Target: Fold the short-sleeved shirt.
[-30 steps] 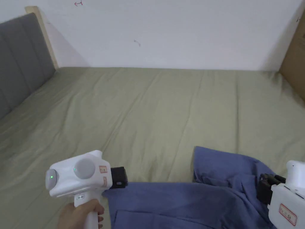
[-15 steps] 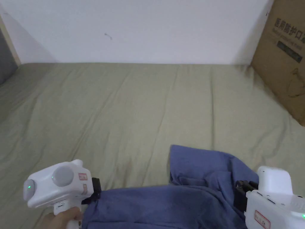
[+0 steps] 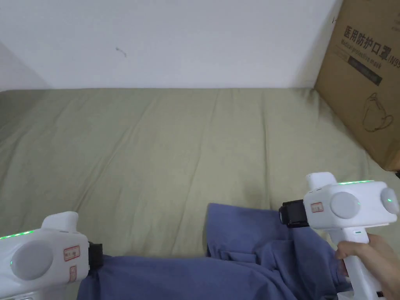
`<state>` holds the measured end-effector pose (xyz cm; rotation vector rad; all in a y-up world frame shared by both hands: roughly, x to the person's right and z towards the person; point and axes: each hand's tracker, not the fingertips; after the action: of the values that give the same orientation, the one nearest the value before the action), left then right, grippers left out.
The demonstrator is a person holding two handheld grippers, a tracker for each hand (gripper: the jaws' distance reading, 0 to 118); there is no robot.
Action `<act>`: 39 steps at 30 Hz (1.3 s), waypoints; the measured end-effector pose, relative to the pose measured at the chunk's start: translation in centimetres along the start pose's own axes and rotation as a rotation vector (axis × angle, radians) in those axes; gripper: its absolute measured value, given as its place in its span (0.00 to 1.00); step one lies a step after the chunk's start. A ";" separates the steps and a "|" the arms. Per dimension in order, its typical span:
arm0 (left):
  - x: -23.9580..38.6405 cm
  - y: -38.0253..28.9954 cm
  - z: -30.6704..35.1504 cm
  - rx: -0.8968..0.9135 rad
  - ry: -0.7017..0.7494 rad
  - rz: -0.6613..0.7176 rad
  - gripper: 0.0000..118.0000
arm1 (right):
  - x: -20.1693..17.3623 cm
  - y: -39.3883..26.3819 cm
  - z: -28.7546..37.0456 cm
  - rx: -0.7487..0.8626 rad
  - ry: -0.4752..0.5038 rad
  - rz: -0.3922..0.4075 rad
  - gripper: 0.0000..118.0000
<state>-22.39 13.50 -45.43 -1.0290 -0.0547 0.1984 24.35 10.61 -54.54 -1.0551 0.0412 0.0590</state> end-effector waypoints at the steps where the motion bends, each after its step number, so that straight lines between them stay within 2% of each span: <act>1: -0.1 0.1 0.0 -0.003 0.001 0.002 0.05 | 0.0 0.2 -1.3 -0.048 -0.019 0.009 0.83; 4: -0.5 0.3 -0.6 -0.013 -0.015 0.033 0.05 | 0.0 0.3 -5.4 -0.165 -0.097 0.080 0.80; 5: -0.6 0.4 -0.9 -0.017 -0.017 0.035 0.05 | 0.3 0.2 -5.9 -0.180 -0.059 0.069 0.76; 6: -0.4 0.5 -1.2 -0.025 -0.011 0.033 0.05 | 0.5 0.3 -5.4 -0.183 -0.001 -0.017 0.75; 7: -0.2 0.4 -1.3 -0.030 -0.001 0.024 0.05 | 0.8 0.6 -4.7 -0.152 0.014 -0.070 0.72; 8: 0.0 0.5 -1.4 -0.032 0.007 0.001 0.05 | 1.0 0.8 -4.0 -0.120 0.032 -0.063 0.64; 10: 0.4 0.5 -1.4 -0.034 0.015 -0.014 0.05 | 1.2 1.0 -3.0 -0.125 0.075 -0.049 0.20; 11: 0.4 0.6 -1.3 -0.031 0.016 -0.021 0.05 | 1.2 1.0 -2.9 -0.131 0.069 -0.057 0.03; 14: 0.1 0.7 -0.7 -0.024 0.006 0.013 0.05 | 0.4 0.9 -2.5 -0.142 0.037 -0.048 0.03; 16: 0.0 0.8 0.2 -0.024 0.009 0.020 0.05 | 0.7 1.0 -0.9 -0.096 0.037 -0.114 0.03; 18: 0.1 1.0 1.5 -0.006 0.017 -0.011 0.05 | 1.5 1.6 1.2 -0.070 0.082 -0.150 0.03; 20: 0.1 1.7 3.2 0.024 0.045 -0.031 0.05 | 2.3 2.3 4.1 -0.036 0.069 -0.153 0.03; 22: 0.0 2.7 5.3 0.062 0.057 -0.025 0.05 | 3.5 3.5 6.9 0.025 0.004 -0.154 0.03; 27: 0.7 5.7 11.8 0.211 0.101 -0.053 0.05 | 7.4 5.5 16.3 0.197 -0.011 -0.261 0.03; 32: 3.2 8.1 18.8 0.368 0.089 -0.094 0.05 | 9.7 6.1 25.6 0.371 -0.010 -0.266 0.03; 34: 4.5 9.1 21.3 0.424 0.110 -0.127 0.05 | 10.0 6.3 28.6 0.427 -0.012 -0.273 0.03; 35: 5.3 9.5 22.6 0.456 0.122 -0.160 0.05 | 10.2 6.5 30.1 0.452 -0.013 -0.302 0.03; 39: 7.3 12.1 27.0 0.556 0.145 -0.172 0.05 | 10.3 8.0 34.7 0.517 -0.030 -0.290 0.03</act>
<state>-20.64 43.78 -42.17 -0.4786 0.0426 -0.0215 34.24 44.99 -45.01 -0.5345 -0.1193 -0.1903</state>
